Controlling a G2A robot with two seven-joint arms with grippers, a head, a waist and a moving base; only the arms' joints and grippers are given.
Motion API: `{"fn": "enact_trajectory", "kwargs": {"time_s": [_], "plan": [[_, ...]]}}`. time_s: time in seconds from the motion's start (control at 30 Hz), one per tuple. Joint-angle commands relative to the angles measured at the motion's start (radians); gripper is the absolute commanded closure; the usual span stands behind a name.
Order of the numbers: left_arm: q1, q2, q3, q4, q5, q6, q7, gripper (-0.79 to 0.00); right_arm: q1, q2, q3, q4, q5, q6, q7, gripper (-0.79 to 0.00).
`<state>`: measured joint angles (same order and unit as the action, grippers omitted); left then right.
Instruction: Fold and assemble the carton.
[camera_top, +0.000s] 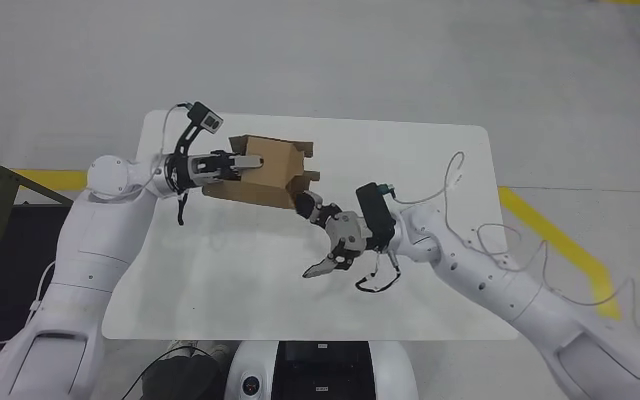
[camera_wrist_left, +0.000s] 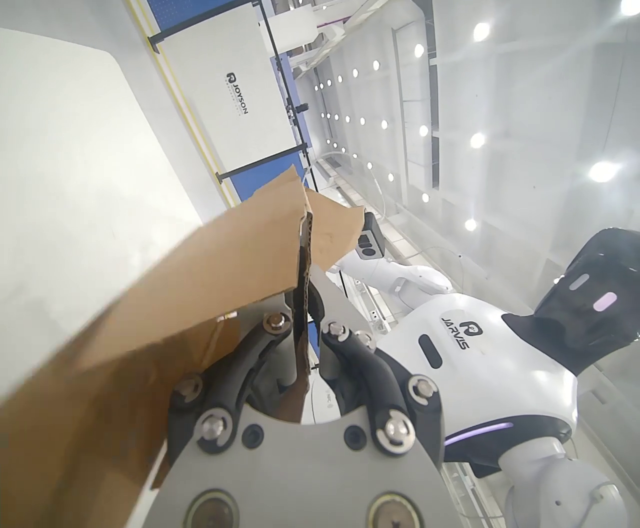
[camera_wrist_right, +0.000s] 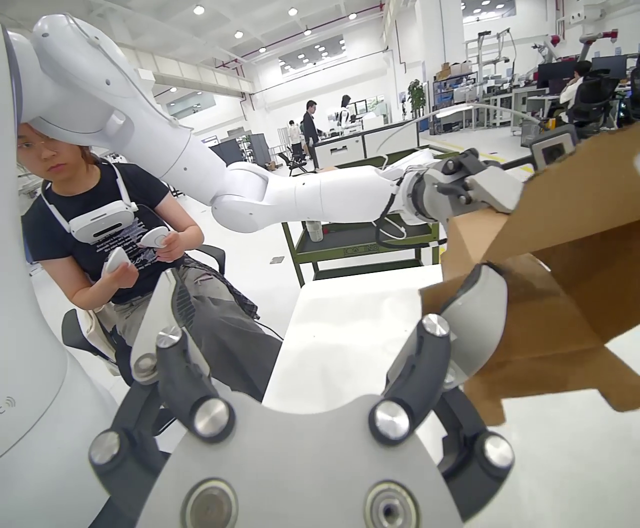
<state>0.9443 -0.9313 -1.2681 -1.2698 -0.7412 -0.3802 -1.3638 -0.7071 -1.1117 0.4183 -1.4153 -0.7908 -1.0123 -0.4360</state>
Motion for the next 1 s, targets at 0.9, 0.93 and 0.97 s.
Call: {"fn": "enact_trajectory", "kwargs": {"time_s": [0.9, 0.93, 0.97], "plan": [[-0.01, -0.004, -0.042, 0.053, -0.067, 0.019, -0.095, 0.0, 0.02, 0.035, -0.037, 0.021, 0.036, 0.0, -0.113, -0.785], [-0.009, -0.004, -0.045, 0.052, -0.069, 0.023, -0.099, 0.0, 0.014, 0.042, -0.03, 0.029, 0.052, 0.0, -0.12, -0.785], [-0.006, -0.003, -0.046, 0.045, -0.07, 0.027, -0.103, 0.0, 0.009, 0.049, -0.024, 0.038, 0.067, 0.0, -0.122, -0.785]]}}
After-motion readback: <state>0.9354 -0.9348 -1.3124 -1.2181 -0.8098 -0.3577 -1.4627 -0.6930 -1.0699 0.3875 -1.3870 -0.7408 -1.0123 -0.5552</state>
